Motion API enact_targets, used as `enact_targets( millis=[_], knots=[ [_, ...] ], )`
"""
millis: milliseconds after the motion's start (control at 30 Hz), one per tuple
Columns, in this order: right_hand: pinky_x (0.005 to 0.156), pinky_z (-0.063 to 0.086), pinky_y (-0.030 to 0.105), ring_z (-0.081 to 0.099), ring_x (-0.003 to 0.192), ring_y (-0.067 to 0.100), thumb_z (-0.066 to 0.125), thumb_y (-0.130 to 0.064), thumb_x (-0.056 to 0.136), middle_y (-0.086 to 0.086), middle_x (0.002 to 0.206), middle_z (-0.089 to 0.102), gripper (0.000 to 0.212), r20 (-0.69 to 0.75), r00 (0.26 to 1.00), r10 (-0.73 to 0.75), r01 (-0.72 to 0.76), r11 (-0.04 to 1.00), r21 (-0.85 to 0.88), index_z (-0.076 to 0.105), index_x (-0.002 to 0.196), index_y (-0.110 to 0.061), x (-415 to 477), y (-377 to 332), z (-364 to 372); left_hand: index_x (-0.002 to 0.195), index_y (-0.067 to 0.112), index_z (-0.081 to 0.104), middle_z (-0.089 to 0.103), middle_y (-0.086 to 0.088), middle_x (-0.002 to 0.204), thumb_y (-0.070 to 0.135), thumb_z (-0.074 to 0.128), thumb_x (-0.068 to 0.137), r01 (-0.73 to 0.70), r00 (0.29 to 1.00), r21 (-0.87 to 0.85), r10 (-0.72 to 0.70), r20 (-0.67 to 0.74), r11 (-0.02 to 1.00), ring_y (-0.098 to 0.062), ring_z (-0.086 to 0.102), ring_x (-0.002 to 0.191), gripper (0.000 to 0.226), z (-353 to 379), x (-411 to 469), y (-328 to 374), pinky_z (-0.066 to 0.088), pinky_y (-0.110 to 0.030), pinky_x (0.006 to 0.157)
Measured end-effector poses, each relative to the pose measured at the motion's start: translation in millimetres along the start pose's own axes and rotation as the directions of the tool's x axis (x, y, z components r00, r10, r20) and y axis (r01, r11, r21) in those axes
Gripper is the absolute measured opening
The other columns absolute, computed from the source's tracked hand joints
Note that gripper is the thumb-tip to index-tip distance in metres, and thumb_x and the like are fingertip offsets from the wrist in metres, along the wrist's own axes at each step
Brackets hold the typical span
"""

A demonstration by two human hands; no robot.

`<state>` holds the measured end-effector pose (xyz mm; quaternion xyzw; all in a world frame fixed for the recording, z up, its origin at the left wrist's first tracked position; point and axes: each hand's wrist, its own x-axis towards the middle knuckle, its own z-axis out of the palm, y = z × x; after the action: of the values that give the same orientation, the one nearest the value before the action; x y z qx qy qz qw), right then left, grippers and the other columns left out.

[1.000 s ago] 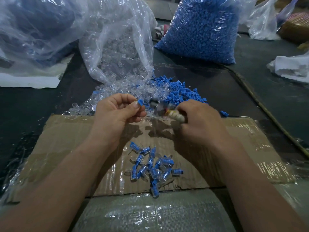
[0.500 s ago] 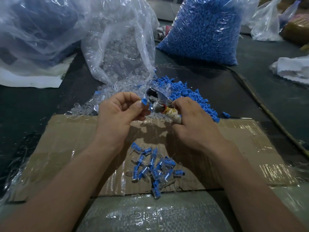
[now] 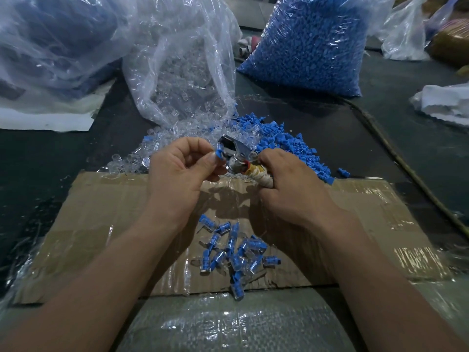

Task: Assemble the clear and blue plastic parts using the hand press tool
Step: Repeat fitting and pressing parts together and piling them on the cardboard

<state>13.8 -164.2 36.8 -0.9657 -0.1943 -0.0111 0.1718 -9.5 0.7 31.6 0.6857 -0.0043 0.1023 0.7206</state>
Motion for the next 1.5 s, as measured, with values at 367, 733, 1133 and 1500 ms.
enact_targets(
  millis=[367,733,1133,1500],
  knots=[
    [0.054,0.023,0.02,0.034,0.062,-0.001,0.055,-0.021,0.079,-0.014,0.068,0.039,0.018,-0.027,1.0,-0.01,0.011,1.0,0.027,0.038,0.076,-0.027,4,-1,1,0.078,0.012,0.057,0.062,-0.004,0.072,-0.005,0.057,0.084,-0.059,0.997,0.172,0.067,-0.038,0.983,-0.001,0.06,0.059,0.018,2,-2,-2,0.048,-0.011,0.057],
    [0.055,0.027,0.019,0.036,0.061,-0.001,0.053,-0.025,0.075,-0.013,0.065,0.042,0.013,-0.072,0.997,0.006,-0.003,0.999,0.035,0.041,0.073,-0.026,2,-2,4,0.075,0.019,0.056,0.062,-0.002,0.071,-0.003,0.057,0.085,-0.082,0.993,0.201,0.096,-0.062,0.976,-0.001,0.059,0.059,0.024,2,-3,-4,0.049,-0.013,0.059],
    [0.071,0.037,0.031,0.041,0.083,0.011,0.059,-0.021,0.079,-0.008,0.087,0.046,0.021,-0.083,0.995,0.047,-0.05,0.998,-0.024,0.053,0.099,-0.019,3,15,3,0.077,0.018,0.06,0.067,0.003,0.064,-0.001,0.06,0.083,-0.081,0.991,0.048,0.085,-0.104,0.996,-0.008,0.065,0.06,0.021,-7,5,-7,0.049,-0.015,0.056],
    [0.056,0.029,0.022,0.041,0.069,-0.002,0.071,-0.052,0.061,-0.017,0.076,0.047,0.032,0.161,0.986,0.03,-0.033,0.999,0.016,0.05,0.076,-0.034,-2,11,-6,0.074,0.012,0.072,0.07,-0.006,0.068,0.016,0.071,0.059,0.109,0.851,0.095,-0.143,0.505,0.989,-0.013,0.062,0.058,0.015,-8,-4,2,0.052,-0.02,0.054]
  ],
)
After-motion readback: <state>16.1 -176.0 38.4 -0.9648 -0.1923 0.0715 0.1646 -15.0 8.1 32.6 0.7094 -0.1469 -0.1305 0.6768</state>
